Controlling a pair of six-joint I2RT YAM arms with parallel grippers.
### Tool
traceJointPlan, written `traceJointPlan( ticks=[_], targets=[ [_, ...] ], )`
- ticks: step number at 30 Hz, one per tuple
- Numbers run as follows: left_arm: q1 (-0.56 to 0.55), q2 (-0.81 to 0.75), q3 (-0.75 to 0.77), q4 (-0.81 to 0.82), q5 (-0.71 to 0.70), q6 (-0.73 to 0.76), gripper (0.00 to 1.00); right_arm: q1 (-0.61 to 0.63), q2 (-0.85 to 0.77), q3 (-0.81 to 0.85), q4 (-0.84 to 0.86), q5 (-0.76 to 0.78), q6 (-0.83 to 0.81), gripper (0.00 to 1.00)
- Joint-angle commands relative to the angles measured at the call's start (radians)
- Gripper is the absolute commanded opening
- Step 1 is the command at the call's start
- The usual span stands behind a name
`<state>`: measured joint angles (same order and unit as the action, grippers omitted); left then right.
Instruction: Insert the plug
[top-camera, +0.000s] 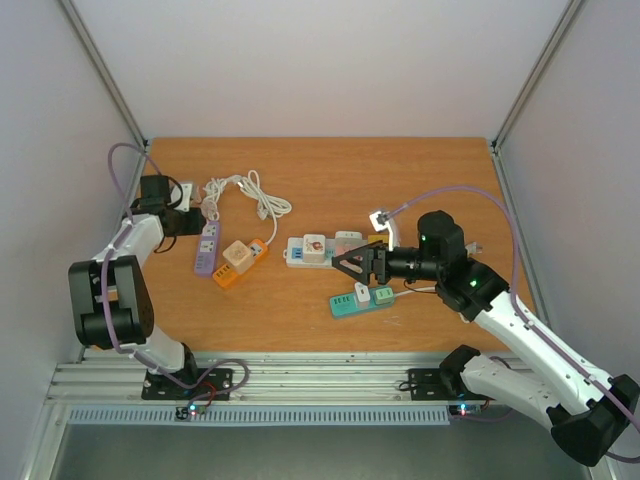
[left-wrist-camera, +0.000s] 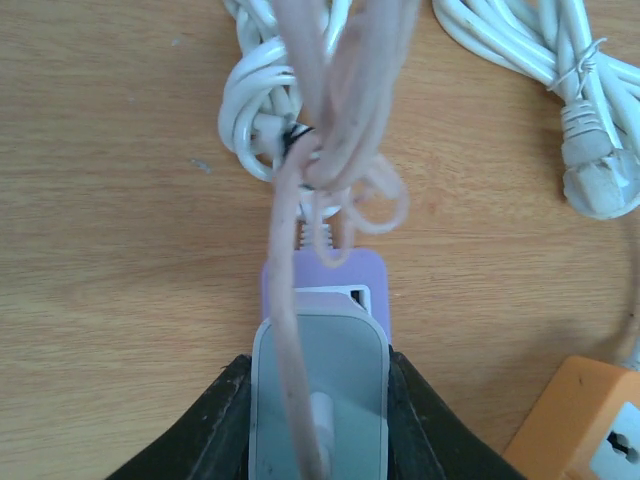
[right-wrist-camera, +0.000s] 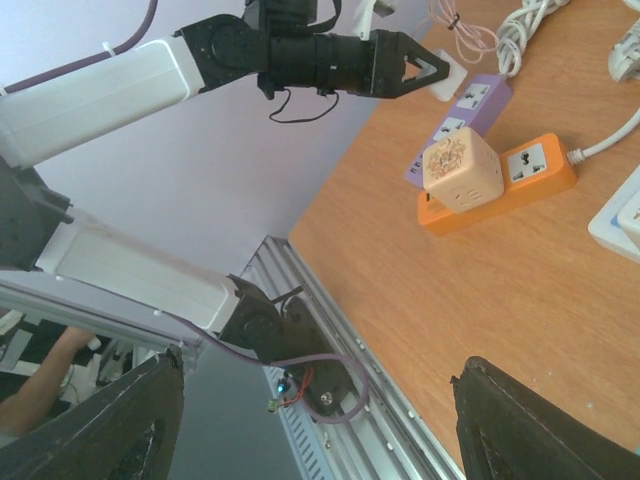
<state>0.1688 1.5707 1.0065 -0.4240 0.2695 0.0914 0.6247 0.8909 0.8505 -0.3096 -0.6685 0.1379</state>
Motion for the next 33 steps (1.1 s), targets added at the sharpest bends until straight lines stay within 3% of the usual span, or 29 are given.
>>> traceJointPlan(
  ticks=[1, 16, 33],
  targets=[
    [0.003, 0.015, 0.006, 0.048, 0.063, 0.028, 0.04, -0.003, 0.008, -0.014, 0.050, -0.021, 0.023, 0.75],
    [-0.024, 0.055, 0.002, 0.101, 0.066, -0.037, 0.05, -0.004, 0.049, -0.013, 0.089, -0.046, 0.042, 0.75],
    [-0.112, 0.149, 0.119, -0.160, -0.190, -0.055, 0.05, -0.003, 0.048, 0.005, 0.032, -0.019, 0.025, 0.75]
  ],
)
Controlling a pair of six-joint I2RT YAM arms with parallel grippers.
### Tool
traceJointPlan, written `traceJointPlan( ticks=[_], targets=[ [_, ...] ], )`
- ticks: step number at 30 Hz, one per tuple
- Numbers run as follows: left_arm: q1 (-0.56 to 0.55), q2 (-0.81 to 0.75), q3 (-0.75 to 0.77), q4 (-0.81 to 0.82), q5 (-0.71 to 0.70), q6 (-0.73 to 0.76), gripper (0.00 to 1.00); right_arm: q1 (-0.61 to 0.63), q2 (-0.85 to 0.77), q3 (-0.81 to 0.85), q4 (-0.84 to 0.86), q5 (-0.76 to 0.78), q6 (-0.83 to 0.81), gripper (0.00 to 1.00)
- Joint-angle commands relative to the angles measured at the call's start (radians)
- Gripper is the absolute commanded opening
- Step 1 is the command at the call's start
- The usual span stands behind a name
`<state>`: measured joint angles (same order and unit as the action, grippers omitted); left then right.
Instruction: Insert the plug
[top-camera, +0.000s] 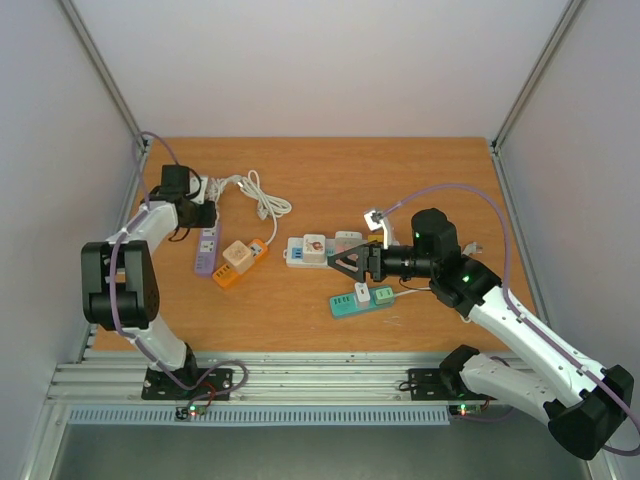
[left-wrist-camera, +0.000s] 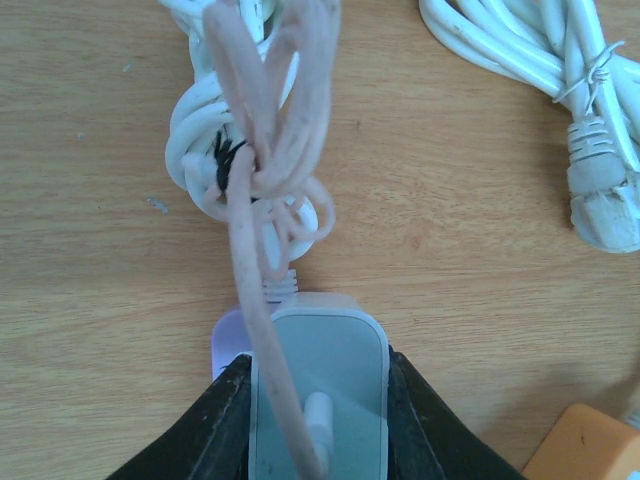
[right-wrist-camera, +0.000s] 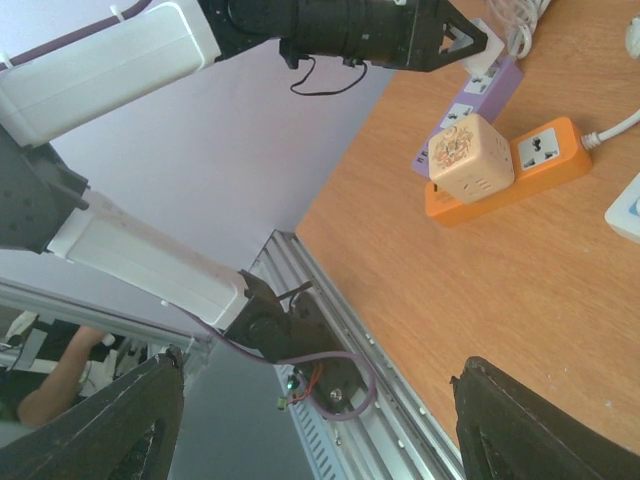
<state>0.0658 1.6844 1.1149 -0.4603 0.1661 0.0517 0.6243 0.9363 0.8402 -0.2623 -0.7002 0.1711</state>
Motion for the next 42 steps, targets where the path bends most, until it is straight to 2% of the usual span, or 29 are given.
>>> traceJointPlan(
  ticks=[1, 6, 13, 23, 33, 42],
  targets=[
    [-0.009, 0.034, 0.012, -0.136, -0.089, -0.019, 0.05, -0.003, 0.003, 0.017, -0.017, 0.014, -0.008, 0.75],
    [-0.009, 0.033, 0.035, -0.189, -0.136, -0.029, 0.04, -0.004, 0.010, 0.020, -0.014, 0.009, -0.005, 0.75],
    [-0.009, 0.025, 0.028, -0.167, -0.013, -0.038, 0.04, -0.003, 0.030, 0.017, 0.006, 0.003, 0.007, 0.75],
    [-0.015, 0.047, 0.045, -0.224, -0.047, -0.037, 0.04, -0.003, 0.028, 0.016, -0.001, 0.002, 0.005, 0.75],
    [-0.020, 0.049, 0.031, -0.216, 0.015, -0.076, 0.04, -0.003, 0.020, 0.025, -0.032, 0.008, 0.007, 0.74],
    [-0.020, 0.049, 0.023, -0.216, -0.046, -0.093, 0.04, -0.004, 0.020, 0.027, -0.052, 0.017, 0.010, 0.74]
  ],
)
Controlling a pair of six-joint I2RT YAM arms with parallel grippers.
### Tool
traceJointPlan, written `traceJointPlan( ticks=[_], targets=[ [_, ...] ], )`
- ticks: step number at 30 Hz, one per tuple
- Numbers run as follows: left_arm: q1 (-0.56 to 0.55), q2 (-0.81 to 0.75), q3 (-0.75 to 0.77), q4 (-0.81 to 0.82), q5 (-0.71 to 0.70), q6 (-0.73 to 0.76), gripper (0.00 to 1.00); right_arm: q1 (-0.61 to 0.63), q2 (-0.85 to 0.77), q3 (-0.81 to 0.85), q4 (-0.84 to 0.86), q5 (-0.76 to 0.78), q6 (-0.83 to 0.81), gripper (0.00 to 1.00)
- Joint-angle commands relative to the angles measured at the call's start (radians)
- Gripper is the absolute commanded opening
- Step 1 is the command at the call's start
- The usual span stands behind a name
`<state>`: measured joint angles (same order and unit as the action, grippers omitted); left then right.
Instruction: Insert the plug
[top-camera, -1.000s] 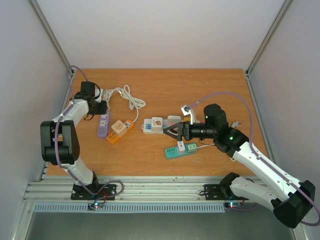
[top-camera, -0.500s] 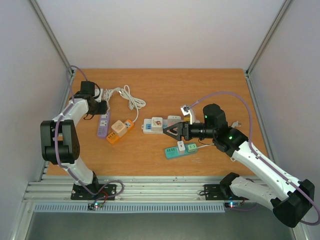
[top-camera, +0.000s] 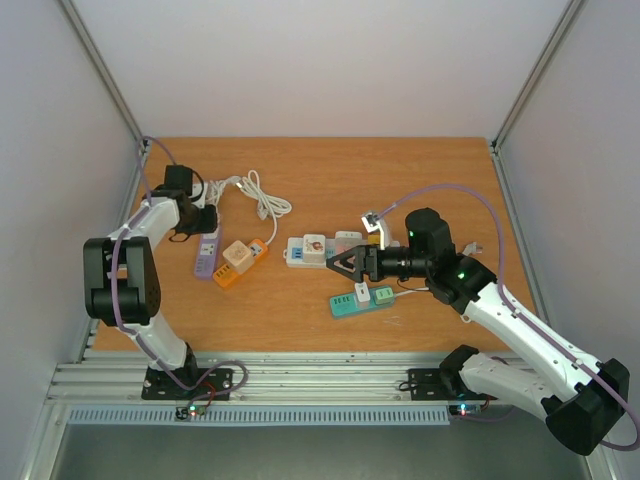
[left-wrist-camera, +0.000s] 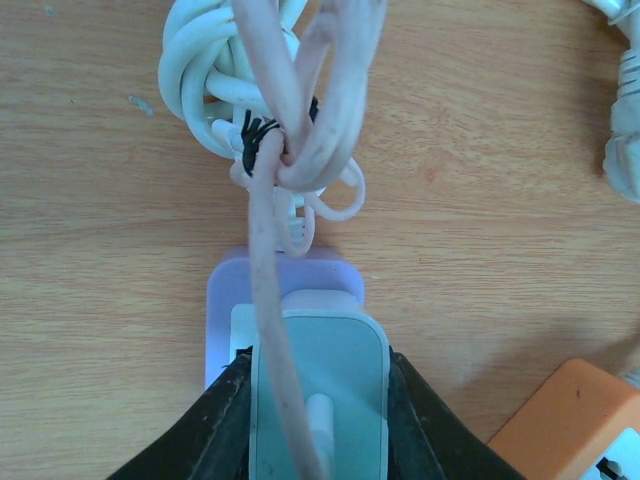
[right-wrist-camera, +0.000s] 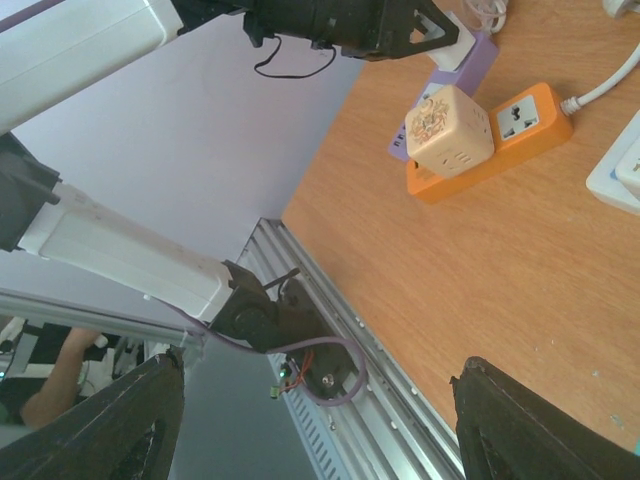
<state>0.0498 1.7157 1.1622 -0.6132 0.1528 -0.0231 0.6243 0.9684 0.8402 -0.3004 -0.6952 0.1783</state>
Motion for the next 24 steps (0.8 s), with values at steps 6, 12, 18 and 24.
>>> traceJointPlan(
  ticks=[6, 12, 18, 24],
  targets=[
    [-0.045, 0.021, -0.077, -0.004, -0.149, -0.074, 0.06, -0.003, -0.004, 0.025, -0.017, 0.033, 0.003, 0.74],
    [-0.121, 0.043, -0.151, 0.079, -0.218, -0.136, 0.06, -0.004, 0.000, 0.026, -0.022, 0.042, 0.008, 0.75],
    [-0.123, 0.070, -0.145, 0.060, -0.214, -0.149, 0.09, -0.004, -0.009, 0.029, -0.030, 0.048, 0.018, 0.75],
    [-0.123, 0.031, -0.081, -0.005, -0.228, -0.159, 0.30, -0.004, -0.022, 0.036, -0.043, 0.060, 0.018, 0.75]
  ],
)
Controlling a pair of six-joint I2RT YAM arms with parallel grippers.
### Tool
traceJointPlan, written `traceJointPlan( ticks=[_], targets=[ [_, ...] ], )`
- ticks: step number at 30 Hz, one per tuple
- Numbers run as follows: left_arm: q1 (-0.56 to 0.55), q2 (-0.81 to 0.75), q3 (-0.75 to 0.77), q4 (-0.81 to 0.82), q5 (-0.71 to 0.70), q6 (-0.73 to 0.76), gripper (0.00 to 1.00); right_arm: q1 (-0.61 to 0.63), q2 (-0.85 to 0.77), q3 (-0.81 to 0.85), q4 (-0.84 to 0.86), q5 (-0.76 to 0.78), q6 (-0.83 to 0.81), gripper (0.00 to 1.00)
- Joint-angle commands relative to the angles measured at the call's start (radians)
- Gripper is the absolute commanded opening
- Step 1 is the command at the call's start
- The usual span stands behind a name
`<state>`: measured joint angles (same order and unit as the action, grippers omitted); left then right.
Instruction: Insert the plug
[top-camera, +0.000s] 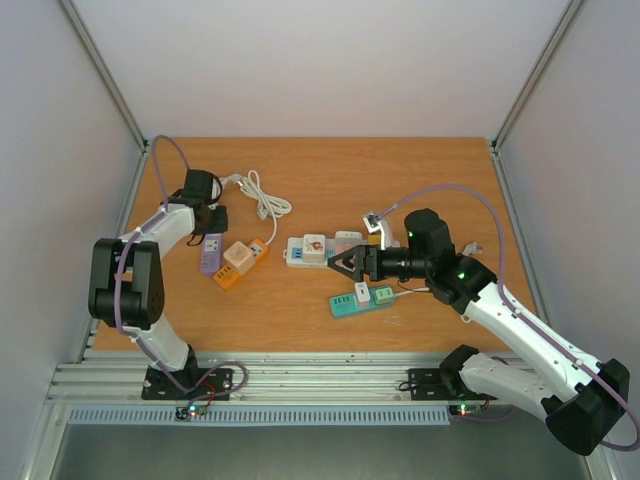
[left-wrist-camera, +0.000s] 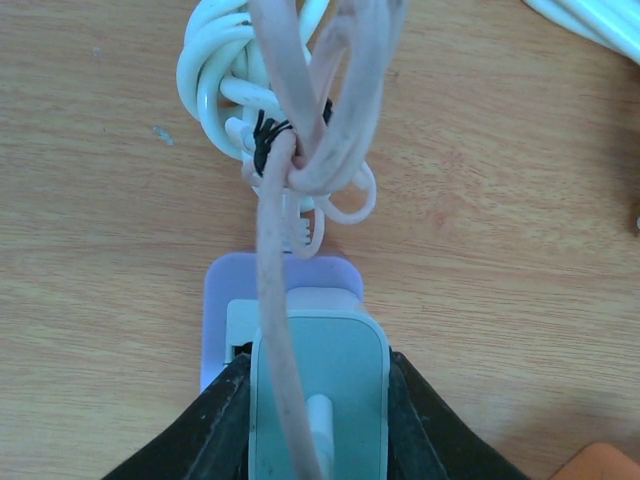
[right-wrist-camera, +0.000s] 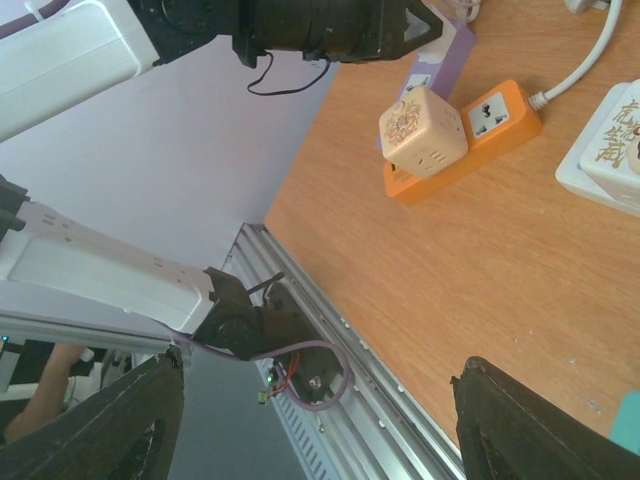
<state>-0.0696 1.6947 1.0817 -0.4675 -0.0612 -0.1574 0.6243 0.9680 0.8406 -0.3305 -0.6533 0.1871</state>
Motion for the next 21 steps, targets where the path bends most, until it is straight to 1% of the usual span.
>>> traceJointPlan(
  ticks=[1, 2, 3, 6, 9, 10, 11, 14, 15, 19, 21],
  targets=[
    [-0.004, 0.045, 0.027, -0.171, -0.019, -0.030, 0.38, -0.004, -0.024, 0.038, -0.015, 0.020, 0.009, 0.75],
    [-0.004, 0.036, 0.048, -0.191, -0.023, -0.032, 0.48, -0.004, -0.026, 0.039, -0.017, 0.022, 0.010, 0.75],
    [-0.004, 0.024, 0.067, -0.210, -0.027, -0.036, 0.55, -0.003, -0.026, 0.041, -0.019, 0.024, 0.010, 0.75],
    [-0.004, -0.016, 0.115, -0.253, -0.025, -0.053, 0.67, -0.003, -0.030, 0.052, -0.035, 0.043, 0.014, 0.75],
    [-0.004, -0.064, 0.136, -0.292, -0.020, -0.063, 0.75, -0.004, -0.053, 0.061, -0.074, 0.094, 0.019, 0.75],
    [-0.004, -0.085, 0.134, -0.302, -0.018, -0.068, 0.81, -0.004, -0.062, 0.065, -0.089, 0.119, 0.020, 0.75],
    [-0.004, -0.105, 0.130, -0.309, -0.017, -0.070, 0.84, -0.003, -0.071, 0.068, -0.105, 0.150, 0.020, 0.75],
    [-0.003, -0.185, 0.105, -0.343, -0.038, -0.091, 0.90, -0.004, -0.090, 0.087, -0.167, 0.221, 0.016, 0.76],
    [-0.001, -0.221, 0.096, -0.356, -0.046, -0.103, 0.93, -0.004, -0.093, 0.094, -0.193, 0.248, 0.011, 0.76],
    [0.017, -0.390, 0.092, -0.422, -0.041, -0.144, 0.99, -0.003, -0.097, 0.131, -0.325, 0.394, 0.007, 0.77],
    [0.037, -0.450, 0.118, -0.493, -0.009, -0.176, 0.99, -0.004, -0.101, 0.146, -0.398, 0.486, 0.010, 0.77]
  ],
)
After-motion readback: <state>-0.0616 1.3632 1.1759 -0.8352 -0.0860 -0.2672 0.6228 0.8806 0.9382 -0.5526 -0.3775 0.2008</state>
